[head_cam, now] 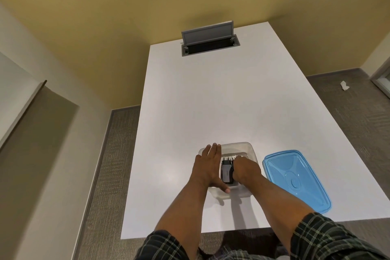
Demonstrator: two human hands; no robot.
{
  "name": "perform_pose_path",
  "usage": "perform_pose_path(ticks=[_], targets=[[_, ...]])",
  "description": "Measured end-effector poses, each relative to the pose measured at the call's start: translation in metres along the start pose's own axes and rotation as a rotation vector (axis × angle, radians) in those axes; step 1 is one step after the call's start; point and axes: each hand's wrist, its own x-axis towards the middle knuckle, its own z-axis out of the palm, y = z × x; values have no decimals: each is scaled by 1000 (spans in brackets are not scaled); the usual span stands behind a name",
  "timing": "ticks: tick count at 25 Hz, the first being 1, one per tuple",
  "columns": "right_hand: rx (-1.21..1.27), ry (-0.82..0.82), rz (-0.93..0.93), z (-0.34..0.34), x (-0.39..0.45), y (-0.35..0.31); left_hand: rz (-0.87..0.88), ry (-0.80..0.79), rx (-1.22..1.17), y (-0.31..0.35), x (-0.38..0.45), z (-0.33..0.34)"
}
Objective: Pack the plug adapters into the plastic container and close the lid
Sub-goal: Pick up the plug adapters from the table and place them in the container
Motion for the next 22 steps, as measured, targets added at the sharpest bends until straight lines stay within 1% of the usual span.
perform_pose_path(ticks=[5, 7, 9, 11, 14, 16, 18, 21, 22], targets=[[17, -5, -44, -7, -4, 0, -11, -12, 24, 2, 2, -3], [-20, 3, -70, -11, -6, 2, -17, -27, 60, 4, 1, -6], [-104, 72, -115, -17, -7, 4, -8, -52, 119, 9, 1, -10], [-154, 183, -169, -25, -7, 6, 9, -65, 200, 17, 3, -15], [-115, 352, -210, -43, -7, 9, 14, -76, 308, 31, 8, -24], [-46, 458, -182, -55, -8, 19, 25, -63, 294, 38, 11, -28], [26, 548, -121, -64, -10, 37, 78, -15, 238, 45, 15, -31], [191, 611, 47, -65, -12, 76, 232, 135, 234, 65, 23, -30], [236, 612, 112, -62, -12, 92, 284, 160, 226, 75, 25, -28]])
